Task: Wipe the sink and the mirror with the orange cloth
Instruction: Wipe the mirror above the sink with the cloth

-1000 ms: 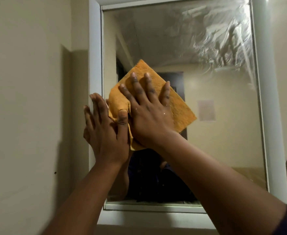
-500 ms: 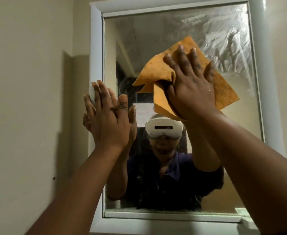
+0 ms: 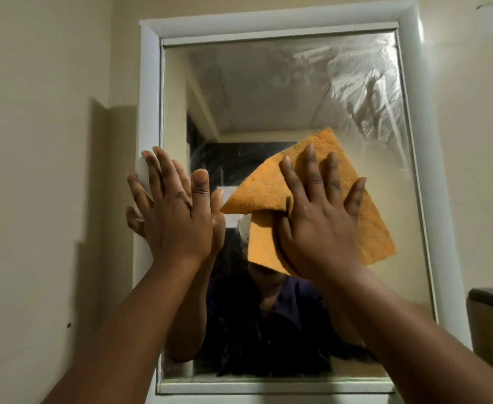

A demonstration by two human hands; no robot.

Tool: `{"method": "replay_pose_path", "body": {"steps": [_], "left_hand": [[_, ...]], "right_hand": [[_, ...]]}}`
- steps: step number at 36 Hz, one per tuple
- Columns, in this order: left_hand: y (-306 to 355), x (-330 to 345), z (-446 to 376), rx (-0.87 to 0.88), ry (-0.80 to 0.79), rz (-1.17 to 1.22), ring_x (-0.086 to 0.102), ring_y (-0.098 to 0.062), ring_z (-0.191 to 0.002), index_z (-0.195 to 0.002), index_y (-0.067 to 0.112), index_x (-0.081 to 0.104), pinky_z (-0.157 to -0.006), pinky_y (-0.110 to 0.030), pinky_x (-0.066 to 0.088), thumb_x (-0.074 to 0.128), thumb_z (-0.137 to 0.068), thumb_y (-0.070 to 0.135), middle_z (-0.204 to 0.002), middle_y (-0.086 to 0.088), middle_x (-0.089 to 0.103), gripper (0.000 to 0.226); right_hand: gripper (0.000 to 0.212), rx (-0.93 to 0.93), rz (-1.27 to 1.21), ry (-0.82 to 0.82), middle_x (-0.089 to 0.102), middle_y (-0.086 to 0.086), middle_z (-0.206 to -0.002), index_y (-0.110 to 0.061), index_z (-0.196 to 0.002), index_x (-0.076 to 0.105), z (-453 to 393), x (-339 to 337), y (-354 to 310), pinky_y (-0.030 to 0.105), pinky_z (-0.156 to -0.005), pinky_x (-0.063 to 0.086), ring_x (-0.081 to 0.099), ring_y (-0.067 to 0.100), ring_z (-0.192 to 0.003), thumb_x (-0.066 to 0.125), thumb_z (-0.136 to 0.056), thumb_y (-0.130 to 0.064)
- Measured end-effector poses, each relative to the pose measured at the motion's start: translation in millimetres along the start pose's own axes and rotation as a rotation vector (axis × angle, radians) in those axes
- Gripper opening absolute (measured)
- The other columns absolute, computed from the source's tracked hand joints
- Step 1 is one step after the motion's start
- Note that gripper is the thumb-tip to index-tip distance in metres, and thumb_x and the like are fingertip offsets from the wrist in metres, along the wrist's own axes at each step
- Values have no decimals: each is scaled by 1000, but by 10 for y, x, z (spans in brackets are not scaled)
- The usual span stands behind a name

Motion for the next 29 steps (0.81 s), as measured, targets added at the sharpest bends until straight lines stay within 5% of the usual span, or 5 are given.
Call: {"method": "replay_pose_path", "body": {"steps": [6,19,29], "left_hand": [[73,21,-96,-10,-5,10,-20,-24,-143,-148,29,-11,-111,-55,-10,5,-81,67,-158,6,-10,78],[237,4,-479,26,-10,-8,-20,-26,-143,-148,28,-12,-110,-57,-12,8,-85,66,-159,3,-9,76],[264,18,-601,3,-13,-50,-20,-24,-143,-147,26,-14,-111,-56,-11,15,-92,62,-158,4,-11,72]], "right_hand": [[63,-147,0,-75,-8,3,-159,-31,-151,6,-422,-16,-273,52,-107,-22,-15,28,-145,19,-94,-54],[56,-227,-7,-11,-3,0,-160,-33,-151,12,-1313,-90,-306,56,-110,-14,-11,25,-146,22,-99,-51],[58,-14,-17,36,-6,-1,-160,-33,-151,6,-1438,-263,290,52,-112,-13,-11,23,-146,25,-99,-50]]}}
Point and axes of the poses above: each hand's wrist, its own z-axis away from the middle knuckle, its own x-axis out of the palm, y = z × x, the point moved 6 cm from there along -z, towards the middle knuckle
